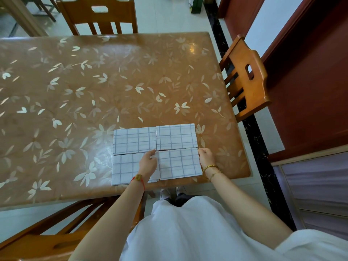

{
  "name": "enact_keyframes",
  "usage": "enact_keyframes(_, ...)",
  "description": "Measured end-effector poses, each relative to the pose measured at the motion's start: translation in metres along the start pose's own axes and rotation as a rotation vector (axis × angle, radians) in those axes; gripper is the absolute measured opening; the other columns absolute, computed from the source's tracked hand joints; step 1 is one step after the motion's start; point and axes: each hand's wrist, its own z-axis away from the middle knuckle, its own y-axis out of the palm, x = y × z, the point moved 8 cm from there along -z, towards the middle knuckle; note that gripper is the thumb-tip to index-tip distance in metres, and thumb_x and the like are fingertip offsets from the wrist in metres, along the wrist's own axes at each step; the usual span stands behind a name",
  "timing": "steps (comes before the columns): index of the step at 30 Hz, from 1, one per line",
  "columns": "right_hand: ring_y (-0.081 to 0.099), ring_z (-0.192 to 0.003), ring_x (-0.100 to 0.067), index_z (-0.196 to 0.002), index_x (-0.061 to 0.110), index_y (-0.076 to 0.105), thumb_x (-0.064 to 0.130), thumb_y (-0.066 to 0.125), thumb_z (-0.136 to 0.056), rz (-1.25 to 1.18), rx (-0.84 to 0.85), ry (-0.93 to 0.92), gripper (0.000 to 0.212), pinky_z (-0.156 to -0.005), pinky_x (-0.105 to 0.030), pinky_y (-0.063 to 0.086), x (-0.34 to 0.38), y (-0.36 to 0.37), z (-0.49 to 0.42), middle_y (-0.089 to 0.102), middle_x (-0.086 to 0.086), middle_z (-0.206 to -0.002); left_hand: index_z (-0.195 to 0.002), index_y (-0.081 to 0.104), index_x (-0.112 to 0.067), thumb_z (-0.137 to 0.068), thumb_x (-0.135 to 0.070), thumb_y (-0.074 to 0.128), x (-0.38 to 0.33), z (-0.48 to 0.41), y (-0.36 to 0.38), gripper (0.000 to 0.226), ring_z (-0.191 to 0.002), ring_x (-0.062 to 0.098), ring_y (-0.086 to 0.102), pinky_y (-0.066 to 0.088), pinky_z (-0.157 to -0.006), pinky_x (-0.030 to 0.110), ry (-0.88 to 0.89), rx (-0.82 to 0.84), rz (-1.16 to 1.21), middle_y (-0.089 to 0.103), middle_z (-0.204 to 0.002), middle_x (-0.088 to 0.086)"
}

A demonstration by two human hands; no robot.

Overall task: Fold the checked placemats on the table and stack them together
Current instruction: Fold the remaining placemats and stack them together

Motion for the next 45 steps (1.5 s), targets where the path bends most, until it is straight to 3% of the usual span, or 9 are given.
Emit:
enact_keyframes(8,0.054,-0.097,-0.023,-0.118,0.003,0.059,0.011,0.041,-0.098,-0.016,-0.100,0.000,0.027,-0.078,-0.027,0.039,-0.003,-0.018,0.006,0.058,-0.007,-0.103,-0.144,0.046,-0.010,-0.100,-0.001,0.038,0.006,0.004,-0.004,0.046,-0.128,0.023,0.049,0.040,-0.090,0.022,0.003,-0.022,-0.011,0.049,-0.146,0.010)
enact_keyframes(18,0.061,-0.093,-0.024,-0.105,0.010,0.066,0.018,0.046,-0.094,-0.024,0.012,0.016,0.025,-0.074,-0.028,0.048,-0.023,-0.003,0.011,0.068,-0.005,-0.096,-0.144,0.045,-0.012,-0.101,-0.004,0.039,0.027,0.013,0.012,0.045,-0.118,0.018,0.052,0.043,-0.082,0.020,-0.036,0.032,-0.021,0.051,-0.143,0.006)
enact_keyframes(22,0.053,-0.088,-0.022,-0.087,0.017,0.061,0.011,0.043,-0.093,-0.040,-0.004,0.003,0.020,-0.065,-0.026,0.042,-0.017,-0.006,0.014,0.060,-0.001,-0.083,-0.142,0.047,-0.013,-0.100,-0.005,0.041,0.027,0.009,0.011,0.043,-0.127,0.025,0.052,0.045,-0.107,0.039,-0.007,0.059,-0.001,0.052,-0.142,0.008)
enact_keyframes(26,0.051,-0.122,-0.034,-0.124,-0.008,0.056,0.008,0.039,-0.100,-0.038,-0.071,-0.030,0.034,-0.097,-0.033,0.042,0.003,-0.017,0.017,0.059,-0.022,-0.128,-0.140,0.050,-0.013,-0.098,-0.001,0.041,0.019,0.011,-0.029,0.045,-0.084,0.006,0.058,0.048,-0.064,0.012,0.020,-0.181,0.046,0.053,-0.135,0.000)
enact_keyframes(30,0.041,-0.135,-0.031,-0.137,-0.005,0.046,0.010,0.038,-0.100,-0.066,-0.028,-0.079,0.041,-0.107,-0.033,0.033,0.022,-0.014,0.006,0.047,-0.018,-0.144,-0.145,0.044,-0.009,-0.096,0.001,0.042,0.013,0.009,-0.097,0.050,-0.128,0.023,0.049,0.043,-0.104,0.031,0.044,-0.441,0.023,0.045,-0.148,0.010)
enact_keyframes(35,0.037,-0.132,-0.035,-0.116,-0.006,0.060,0.011,0.040,-0.097,-0.063,0.044,-0.099,0.032,-0.089,-0.040,0.044,0.032,0.001,-0.004,0.031,-0.007,-0.136,-0.153,0.029,-0.010,-0.098,-0.010,0.043,0.034,-0.021,-0.139,0.058,-0.131,0.035,0.047,0.041,-0.108,0.047,-0.064,-0.346,-0.061,0.040,-0.151,0.016)
enact_keyframes(36,0.035,-0.089,-0.014,-0.097,-0.004,0.060,0.012,0.041,-0.096,-0.033,0.060,-0.097,0.025,-0.073,-0.035,0.041,0.030,0.005,-0.008,0.042,0.002,-0.092,-0.154,0.027,-0.011,-0.098,-0.012,0.044,0.037,-0.026,-0.141,0.059,-0.129,0.037,0.049,0.042,-0.107,0.051,-0.081,-0.308,-0.064,0.040,-0.151,0.016)
enact_keyframes(38,0.044,-0.077,-0.021,-0.081,0.006,0.054,0.015,0.042,-0.094,-0.002,0.090,-0.101,0.020,-0.063,-0.029,0.029,0.025,0.012,-0.016,0.049,-0.009,-0.080,-0.154,0.027,-0.011,-0.098,-0.014,0.044,0.043,-0.032,-0.138,0.059,-0.129,0.037,0.050,0.042,-0.106,0.054,-0.099,-0.236,-0.049,0.041,-0.151,0.014)
enact_keyframes(45,0.055,-0.085,-0.037,-0.088,0.000,0.061,0.017,0.043,-0.093,-0.013,0.035,-0.110,0.025,-0.068,-0.037,0.044,0.037,0.007,-0.001,0.058,-0.025,-0.089,-0.151,0.034,-0.011,-0.099,-0.011,0.043,0.039,-0.028,-0.135,0.052,-0.125,0.038,0.052,0.044,-0.103,0.051,-0.083,-0.202,-0.009,0.045,-0.147,0.011)
